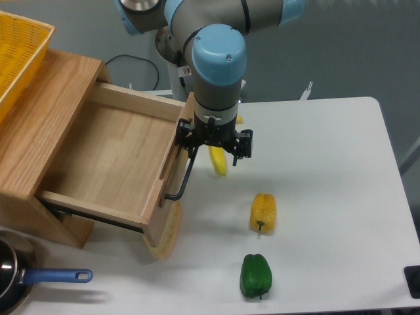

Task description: Slide the top drawer open

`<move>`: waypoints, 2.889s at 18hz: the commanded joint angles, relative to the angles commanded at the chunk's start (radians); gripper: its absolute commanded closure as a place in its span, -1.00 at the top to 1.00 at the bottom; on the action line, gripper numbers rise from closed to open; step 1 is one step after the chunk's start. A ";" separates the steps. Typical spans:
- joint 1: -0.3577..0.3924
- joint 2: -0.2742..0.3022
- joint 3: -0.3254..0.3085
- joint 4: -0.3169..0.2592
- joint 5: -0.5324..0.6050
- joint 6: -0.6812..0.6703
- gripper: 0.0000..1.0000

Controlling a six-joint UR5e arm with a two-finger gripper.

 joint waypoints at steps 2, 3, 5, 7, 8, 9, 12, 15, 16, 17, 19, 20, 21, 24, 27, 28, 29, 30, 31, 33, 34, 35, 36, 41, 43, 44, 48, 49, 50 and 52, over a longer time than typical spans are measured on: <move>0.002 0.000 0.000 0.001 0.000 0.003 1.00; 0.008 -0.002 0.000 0.002 0.000 0.003 1.00; 0.014 -0.002 0.000 0.002 0.000 0.005 1.00; 0.012 0.000 -0.002 0.000 0.000 0.005 1.00; 0.012 0.000 -0.002 0.000 0.000 0.005 1.00; 0.011 0.000 -0.002 0.000 -0.002 0.003 1.00; 0.009 0.006 0.000 0.000 -0.003 0.003 1.00; 0.006 0.011 0.000 -0.006 -0.005 0.002 1.00; 0.008 0.015 0.003 -0.017 -0.005 0.002 1.00; 0.006 0.020 0.006 -0.026 -0.006 0.002 1.00; 0.008 0.038 0.012 -0.044 -0.009 0.002 1.00; 0.006 0.040 0.017 -0.051 -0.009 0.002 1.00; 0.008 0.041 0.020 -0.058 -0.009 0.002 1.00; 0.014 0.066 0.029 -0.066 -0.008 0.003 1.00; 0.041 0.069 0.029 -0.061 -0.003 0.006 1.00; 0.049 0.071 0.035 -0.057 -0.003 0.009 1.00; 0.063 0.074 0.037 -0.055 -0.003 0.026 1.00; 0.086 0.074 0.038 -0.057 -0.003 0.055 1.00; 0.109 0.074 0.037 -0.058 -0.005 0.089 1.00; 0.158 0.072 0.037 -0.058 -0.002 0.146 1.00; 0.184 0.072 0.032 -0.057 -0.002 0.164 1.00; 0.202 0.071 0.032 -0.055 -0.002 0.196 1.00; 0.212 0.063 0.031 -0.052 -0.002 0.239 1.00; 0.276 0.017 0.009 -0.035 0.032 0.432 1.00; 0.285 -0.018 0.011 0.015 0.083 0.468 1.00; 0.298 -0.034 0.009 0.023 0.095 0.482 1.00; 0.325 -0.101 0.014 0.066 0.094 0.577 1.00; 0.325 -0.116 0.014 0.095 0.094 0.603 1.00; 0.325 -0.133 0.014 0.124 0.095 0.629 1.00; 0.325 -0.161 0.018 0.168 0.094 0.672 1.00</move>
